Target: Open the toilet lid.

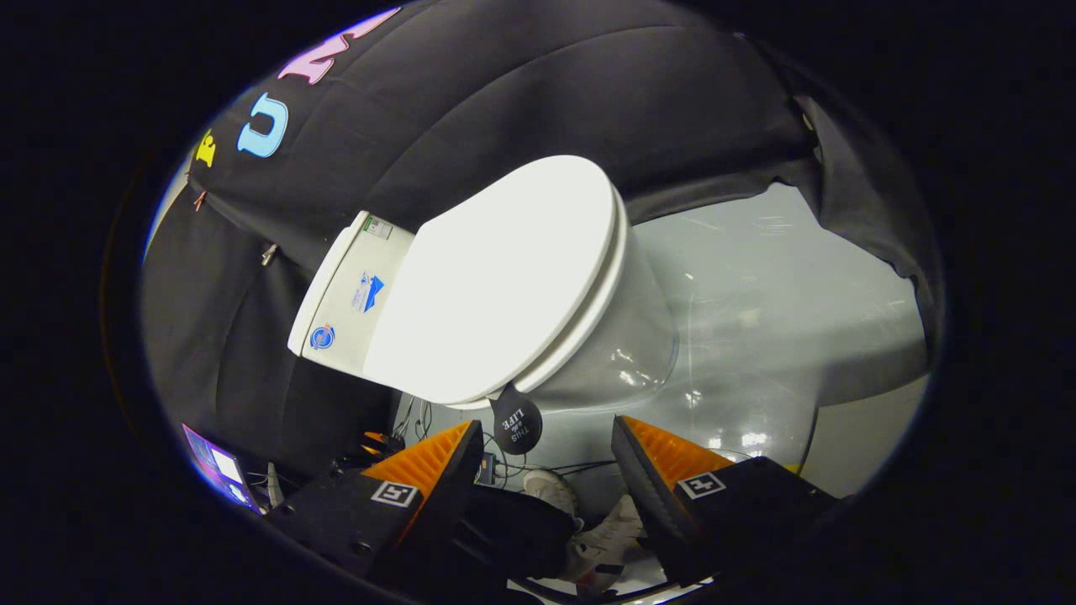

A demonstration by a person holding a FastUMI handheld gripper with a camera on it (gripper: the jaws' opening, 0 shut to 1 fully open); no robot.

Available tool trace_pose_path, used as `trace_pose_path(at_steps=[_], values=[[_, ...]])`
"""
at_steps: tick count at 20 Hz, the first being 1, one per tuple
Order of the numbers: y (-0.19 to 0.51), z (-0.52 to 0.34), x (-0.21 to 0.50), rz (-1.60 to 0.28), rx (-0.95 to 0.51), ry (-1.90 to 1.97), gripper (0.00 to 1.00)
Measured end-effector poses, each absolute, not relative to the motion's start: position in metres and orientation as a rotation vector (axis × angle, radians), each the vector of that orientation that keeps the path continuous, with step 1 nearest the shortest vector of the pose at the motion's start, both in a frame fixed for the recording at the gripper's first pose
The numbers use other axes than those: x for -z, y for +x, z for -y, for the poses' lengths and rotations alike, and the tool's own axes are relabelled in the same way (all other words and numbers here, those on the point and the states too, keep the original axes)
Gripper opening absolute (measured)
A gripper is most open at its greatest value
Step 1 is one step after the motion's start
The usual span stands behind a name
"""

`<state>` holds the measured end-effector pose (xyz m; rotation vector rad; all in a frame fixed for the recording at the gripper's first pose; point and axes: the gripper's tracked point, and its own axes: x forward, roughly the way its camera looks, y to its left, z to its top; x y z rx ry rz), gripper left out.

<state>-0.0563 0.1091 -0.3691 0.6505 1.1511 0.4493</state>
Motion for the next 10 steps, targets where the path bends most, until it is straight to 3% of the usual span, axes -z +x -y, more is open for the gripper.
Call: trace_pose_path(at_steps=[6,7,8,10], values=[[-0.061,-0.146,0.391,-1.195,-0.499,0.759,0.96],[-0.065,-0.148,0.392,-1.198,-0.506,0.758,0.80],[-0.061,-0.152,0.393,-1.181,-0.515,0.775,0.77],[-0.056,-0.157,0.389,-1.167,-0.502,0.811,0.53]])
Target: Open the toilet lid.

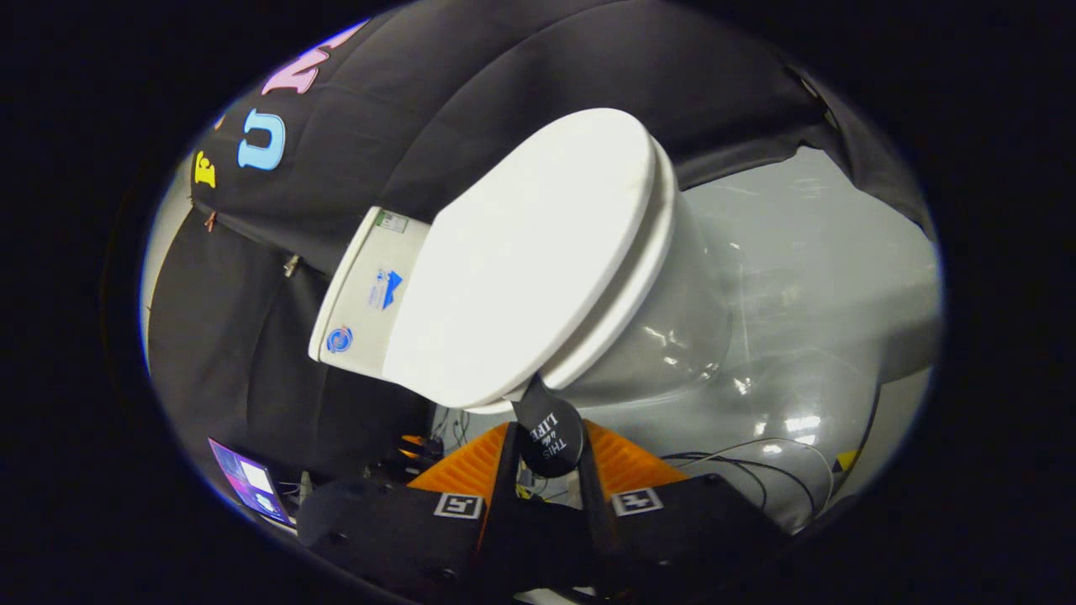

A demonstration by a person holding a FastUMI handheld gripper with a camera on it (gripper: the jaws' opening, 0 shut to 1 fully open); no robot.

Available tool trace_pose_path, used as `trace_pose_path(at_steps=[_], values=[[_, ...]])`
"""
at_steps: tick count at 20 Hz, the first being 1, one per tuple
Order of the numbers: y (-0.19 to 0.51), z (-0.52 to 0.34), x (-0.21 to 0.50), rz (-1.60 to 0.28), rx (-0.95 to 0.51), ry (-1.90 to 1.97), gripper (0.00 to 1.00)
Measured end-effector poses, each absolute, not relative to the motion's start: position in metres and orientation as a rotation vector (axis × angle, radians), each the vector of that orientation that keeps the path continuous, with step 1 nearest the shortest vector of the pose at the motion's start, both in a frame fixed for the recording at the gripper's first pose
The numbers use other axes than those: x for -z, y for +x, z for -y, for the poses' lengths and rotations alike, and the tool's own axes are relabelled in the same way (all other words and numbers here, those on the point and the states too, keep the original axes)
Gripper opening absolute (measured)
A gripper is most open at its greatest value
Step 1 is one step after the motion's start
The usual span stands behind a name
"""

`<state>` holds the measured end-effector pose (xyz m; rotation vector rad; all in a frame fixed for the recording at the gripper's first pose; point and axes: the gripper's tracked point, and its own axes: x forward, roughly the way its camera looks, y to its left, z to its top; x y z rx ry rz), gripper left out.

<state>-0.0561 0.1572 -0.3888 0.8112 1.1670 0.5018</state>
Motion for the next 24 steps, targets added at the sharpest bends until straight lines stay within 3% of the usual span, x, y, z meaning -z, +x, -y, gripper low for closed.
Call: trace_pose_path(at_steps=[1,2,4,14,15,24], values=[[-0.057,-0.159,0.386,-1.178,-0.523,0.816,0.41],[-0.058,-0.154,0.382,-1.170,-0.560,0.802,0.40],[-0.058,-0.155,0.382,-1.164,-0.580,0.801,0.24],[-0.052,-0.154,0.376,-1.128,-0.605,0.820,0.24],[-0.049,-0.154,0.370,-1.120,-0.572,0.888,0.06],[-0.050,-0.159,0.333,-1.065,-0.699,0.791,0.05]])
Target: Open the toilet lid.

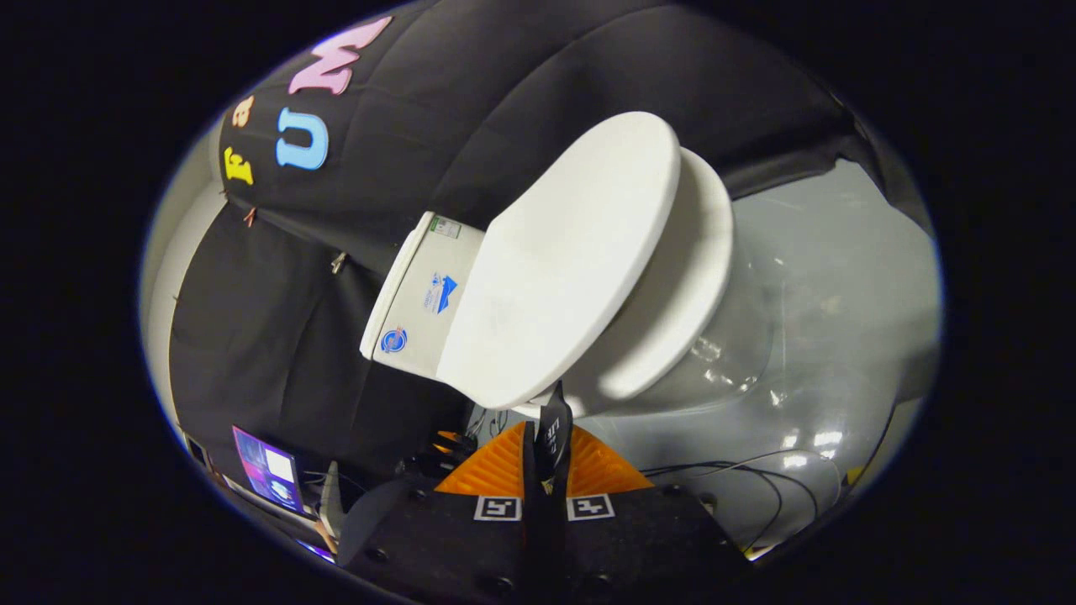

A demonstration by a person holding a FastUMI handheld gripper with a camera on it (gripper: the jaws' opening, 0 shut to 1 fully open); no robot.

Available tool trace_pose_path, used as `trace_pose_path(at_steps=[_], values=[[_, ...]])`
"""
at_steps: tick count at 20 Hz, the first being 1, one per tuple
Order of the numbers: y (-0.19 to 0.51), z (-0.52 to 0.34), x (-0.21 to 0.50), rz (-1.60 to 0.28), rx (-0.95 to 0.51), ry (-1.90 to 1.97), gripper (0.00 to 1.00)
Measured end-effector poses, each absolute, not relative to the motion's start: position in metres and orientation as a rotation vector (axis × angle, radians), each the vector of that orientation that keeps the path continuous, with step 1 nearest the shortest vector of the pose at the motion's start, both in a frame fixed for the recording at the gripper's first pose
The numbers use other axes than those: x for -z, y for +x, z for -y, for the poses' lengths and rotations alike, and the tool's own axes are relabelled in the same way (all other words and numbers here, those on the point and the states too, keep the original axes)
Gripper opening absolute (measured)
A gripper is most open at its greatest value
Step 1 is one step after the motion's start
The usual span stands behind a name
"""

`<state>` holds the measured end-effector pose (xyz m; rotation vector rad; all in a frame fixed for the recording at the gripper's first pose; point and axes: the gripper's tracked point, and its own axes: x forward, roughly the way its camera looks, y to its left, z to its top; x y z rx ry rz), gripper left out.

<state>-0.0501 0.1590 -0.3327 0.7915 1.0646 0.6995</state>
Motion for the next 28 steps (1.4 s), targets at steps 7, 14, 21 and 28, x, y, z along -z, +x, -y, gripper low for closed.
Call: trace_pose_path(at_steps=[7,14,21,28], values=[[-0.038,-0.171,0.267,-0.943,-0.765,0.665,0.05],[-0.028,-0.202,0.188,-0.831,-0.846,0.530,0.05],[-0.020,-0.238,0.136,-0.741,-0.870,0.456,0.05],[-0.021,-0.274,0.107,-0.682,-0.867,0.353,0.05]])
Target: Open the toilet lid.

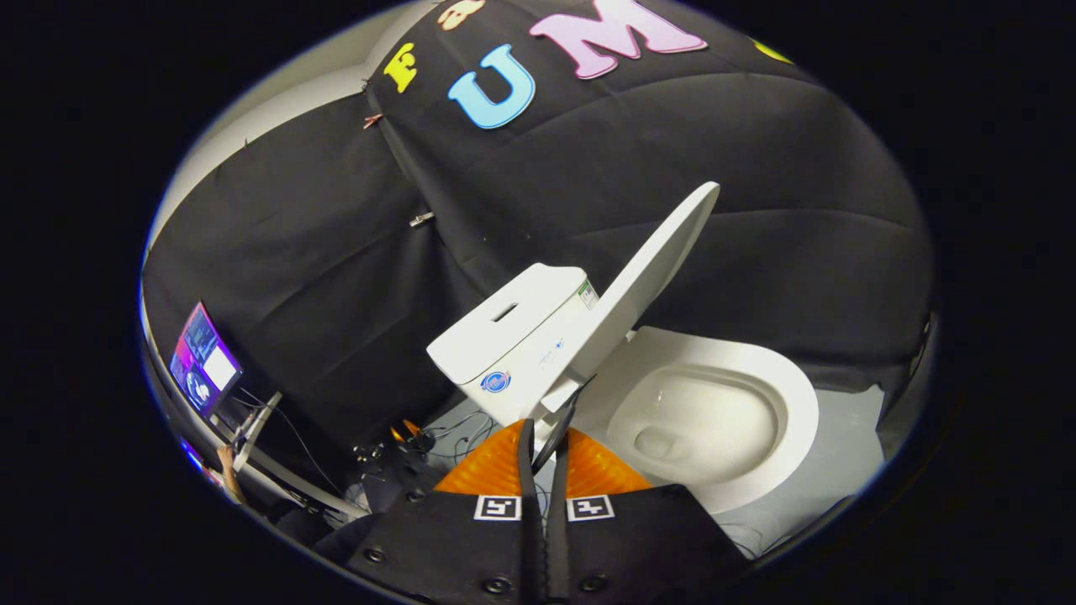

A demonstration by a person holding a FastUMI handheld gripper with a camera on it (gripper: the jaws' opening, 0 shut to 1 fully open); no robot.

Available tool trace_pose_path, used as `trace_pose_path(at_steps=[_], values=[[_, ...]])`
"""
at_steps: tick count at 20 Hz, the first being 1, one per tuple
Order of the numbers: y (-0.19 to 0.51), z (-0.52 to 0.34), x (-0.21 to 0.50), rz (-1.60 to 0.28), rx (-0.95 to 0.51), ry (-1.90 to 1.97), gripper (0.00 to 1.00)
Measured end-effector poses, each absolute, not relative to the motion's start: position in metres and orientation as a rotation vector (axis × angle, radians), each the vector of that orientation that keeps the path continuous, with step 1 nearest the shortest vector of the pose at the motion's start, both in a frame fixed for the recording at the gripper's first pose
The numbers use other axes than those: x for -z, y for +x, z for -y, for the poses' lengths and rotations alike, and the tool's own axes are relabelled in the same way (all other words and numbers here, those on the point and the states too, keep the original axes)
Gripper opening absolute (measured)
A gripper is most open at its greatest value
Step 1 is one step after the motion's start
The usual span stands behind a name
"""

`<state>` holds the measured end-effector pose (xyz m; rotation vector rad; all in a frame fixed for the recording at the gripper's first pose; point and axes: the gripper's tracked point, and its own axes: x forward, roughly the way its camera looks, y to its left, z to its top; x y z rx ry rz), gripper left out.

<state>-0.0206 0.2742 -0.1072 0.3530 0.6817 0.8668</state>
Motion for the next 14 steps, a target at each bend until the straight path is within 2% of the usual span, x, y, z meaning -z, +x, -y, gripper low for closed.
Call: trace_pose_path(at_steps=[14], values=[[-0.006,-0.364,0.044,-0.526,-0.879,0.233,0.05]])
